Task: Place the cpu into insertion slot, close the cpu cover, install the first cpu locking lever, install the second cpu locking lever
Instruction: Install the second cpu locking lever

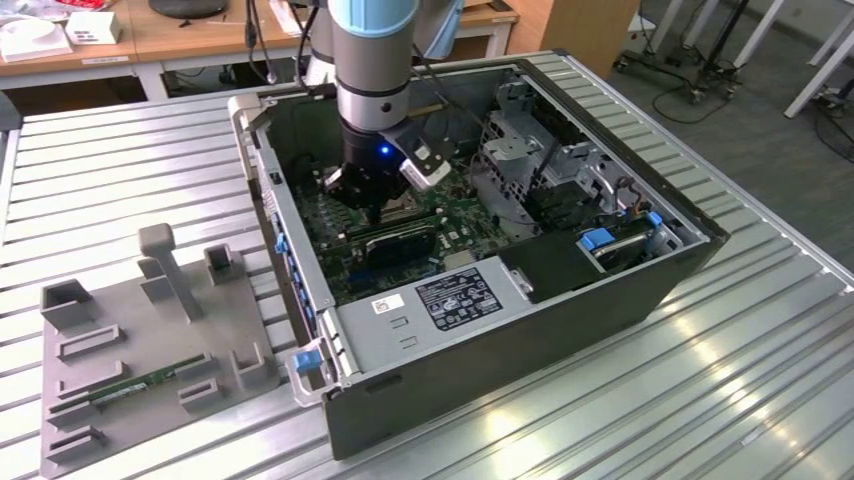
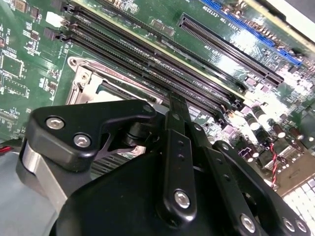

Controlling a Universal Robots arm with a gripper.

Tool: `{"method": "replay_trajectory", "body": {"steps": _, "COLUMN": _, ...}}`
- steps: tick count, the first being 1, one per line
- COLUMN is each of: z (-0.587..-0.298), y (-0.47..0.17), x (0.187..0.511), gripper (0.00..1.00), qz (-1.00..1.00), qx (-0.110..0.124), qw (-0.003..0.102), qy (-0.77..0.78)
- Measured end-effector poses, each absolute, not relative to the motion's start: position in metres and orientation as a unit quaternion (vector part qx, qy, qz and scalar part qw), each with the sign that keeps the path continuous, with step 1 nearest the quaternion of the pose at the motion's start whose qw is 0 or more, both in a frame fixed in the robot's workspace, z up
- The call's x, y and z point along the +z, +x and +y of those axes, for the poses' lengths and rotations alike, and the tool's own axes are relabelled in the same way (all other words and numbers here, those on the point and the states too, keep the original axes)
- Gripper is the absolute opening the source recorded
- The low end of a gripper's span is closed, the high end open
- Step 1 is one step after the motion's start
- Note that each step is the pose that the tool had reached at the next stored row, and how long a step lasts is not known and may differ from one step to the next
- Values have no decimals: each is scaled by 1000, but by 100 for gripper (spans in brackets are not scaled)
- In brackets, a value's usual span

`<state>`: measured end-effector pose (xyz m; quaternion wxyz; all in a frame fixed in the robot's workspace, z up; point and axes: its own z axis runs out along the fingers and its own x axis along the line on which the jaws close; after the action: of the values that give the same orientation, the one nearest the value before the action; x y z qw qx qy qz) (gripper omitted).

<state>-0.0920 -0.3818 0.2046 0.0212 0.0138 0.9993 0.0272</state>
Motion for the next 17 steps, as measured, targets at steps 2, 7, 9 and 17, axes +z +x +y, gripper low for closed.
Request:
{"method": "replay_trajectory", "body": {"steps": 2, "z": -382, "y": -92, "x": 203, "gripper": 11, "qz": 999, "qx": 28, "qw": 22, "qy": 14}}
{"method": "replay_trajectory", "body": {"steps": 7, "z": -382, "y": -92, "x": 202, "gripper": 11, "qz": 999, "qx": 29, "qw": 23, "qy": 14}}
{"method": "replay_trajectory", "body": {"steps": 9, "z": -382, "y": -93, "x": 202, "gripper": 11, "qz": 999, "qx": 30, "qw": 23, "qy": 14}}
{"method": "replay_trajectory", "body": {"steps": 17, "z": -382, "y": -96, "x": 202, "gripper": 11, "qz": 999, "qx": 31, "qw": 24, "qy": 14}}
